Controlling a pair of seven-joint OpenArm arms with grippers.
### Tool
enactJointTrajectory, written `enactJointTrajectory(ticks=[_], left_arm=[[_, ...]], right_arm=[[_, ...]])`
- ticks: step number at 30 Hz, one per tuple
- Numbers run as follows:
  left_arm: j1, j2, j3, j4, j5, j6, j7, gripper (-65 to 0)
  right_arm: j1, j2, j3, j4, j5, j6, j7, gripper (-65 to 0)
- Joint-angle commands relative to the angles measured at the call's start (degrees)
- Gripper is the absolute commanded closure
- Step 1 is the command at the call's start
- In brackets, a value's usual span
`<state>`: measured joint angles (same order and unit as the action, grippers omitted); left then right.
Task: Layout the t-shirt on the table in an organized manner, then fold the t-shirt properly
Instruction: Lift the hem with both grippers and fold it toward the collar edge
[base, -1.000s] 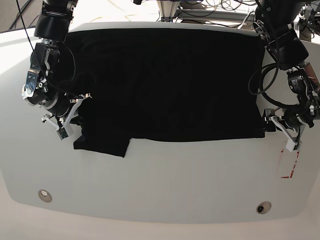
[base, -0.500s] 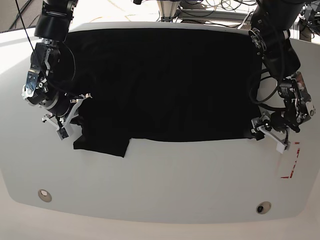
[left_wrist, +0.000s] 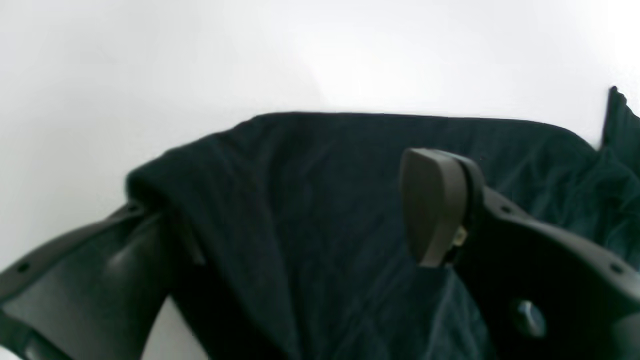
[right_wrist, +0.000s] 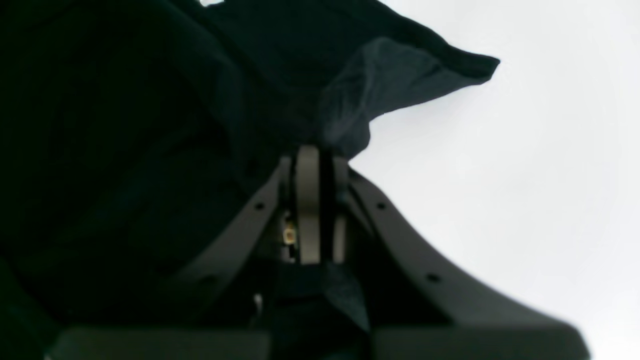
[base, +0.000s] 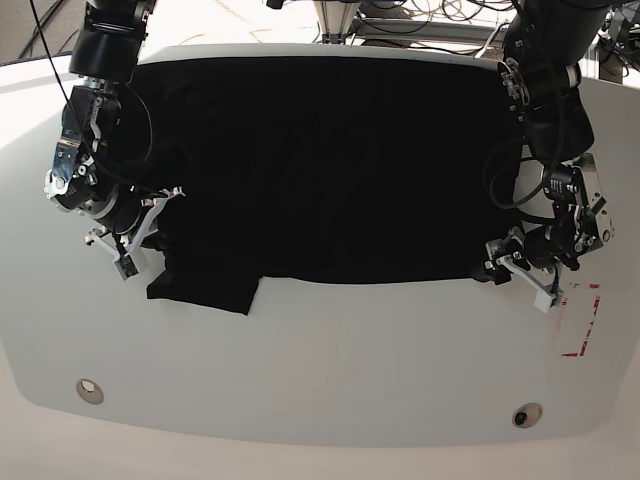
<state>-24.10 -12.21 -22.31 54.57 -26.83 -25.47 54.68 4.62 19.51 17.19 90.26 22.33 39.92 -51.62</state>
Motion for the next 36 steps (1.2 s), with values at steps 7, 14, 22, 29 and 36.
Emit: enactJointTrajectory(ticks=[7,14,22,29,36], left_arm=[[-1.2,-2.8,-0.6,10.7,-1.3,-0.6,5.4,-41.5],[0.3,-5.1,-3.2,15.2,-1.3,-0.7,9.2,-41.5],[1.3,-5.4,-3.3,14.8,-1.1,-0.7,7.9,-41.5],[2.3,-5.4,-3.1,12.3,-1.0,-0.4,5.8,-41.5],[2.3,-5.5,-3.0,4.8,-1.0,-0.4,0.5,-41.5]], right_arm=[[1.1,0.9,0.3,1.0,0.8,0.1,1.3,0.0],[1.1,0.9,0.3,1.1,0.8,0.1,1.3,0.0],[1.1,0.9,0.3,1.0,0.8,0.1,1.3,0.0],[1.1,0.8,0.3,1.0,0.8,0.1,1.3,0.0],[1.1,-0.5,0.3,1.1,0.8,0.1,1.3,0.0]])
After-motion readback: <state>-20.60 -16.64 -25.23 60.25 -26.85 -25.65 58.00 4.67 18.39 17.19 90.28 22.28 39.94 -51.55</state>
